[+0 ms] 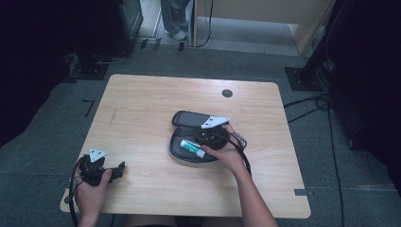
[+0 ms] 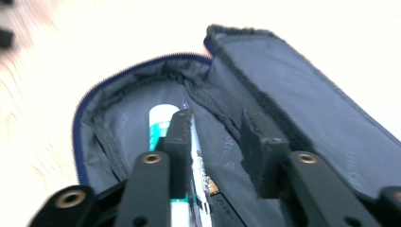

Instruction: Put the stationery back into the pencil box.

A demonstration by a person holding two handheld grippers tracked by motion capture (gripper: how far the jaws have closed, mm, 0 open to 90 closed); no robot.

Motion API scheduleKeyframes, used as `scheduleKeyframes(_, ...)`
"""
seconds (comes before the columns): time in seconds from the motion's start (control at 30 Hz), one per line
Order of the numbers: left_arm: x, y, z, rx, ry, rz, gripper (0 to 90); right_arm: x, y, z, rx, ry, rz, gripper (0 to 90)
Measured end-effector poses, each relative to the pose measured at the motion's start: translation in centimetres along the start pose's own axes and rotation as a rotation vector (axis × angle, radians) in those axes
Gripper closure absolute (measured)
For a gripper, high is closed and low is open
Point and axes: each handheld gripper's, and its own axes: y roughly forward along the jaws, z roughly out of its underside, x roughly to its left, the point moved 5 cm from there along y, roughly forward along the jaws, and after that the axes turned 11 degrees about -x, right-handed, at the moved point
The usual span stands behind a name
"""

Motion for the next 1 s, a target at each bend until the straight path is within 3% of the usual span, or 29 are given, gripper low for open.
scheduleKeyframes(0.17, 0.0, 0.0, 0.0, 0.0, 0.0, 0.0, 0.0, -0.3, -2.0, -0.1, -0.038, 0.069, 0.043, 42.9)
scheduleKeyframes(0.43, 0.0, 0.0, 0.0, 0.0, 0.0, 0.0, 0.0, -0.6, -4.6, 1.6, -0.015, 0.14, 0.132, 2.0)
scheduleKeyframes(0.53, 0.0, 0.0, 0.0, 0.0, 0.0, 0.0, 0.0, -0.9, -5.7, 2.2, -0.022, 0.181, 0.176, 0.0)
scheduleKeyframes(0.8, 0.0, 0.0, 0.0, 0.0, 0.0, 0.0, 0.0, -1.8, -9.0, 4.0, -0.059, 0.219, 0.264, 0.0)
scheduleKeyframes(1.0, 0.0, 0.0, 0.0, 0.0, -0.001, 0.0, 0.0, -2.6, -11.2, 6.3, -0.048, 0.235, 0.327, 0.0)
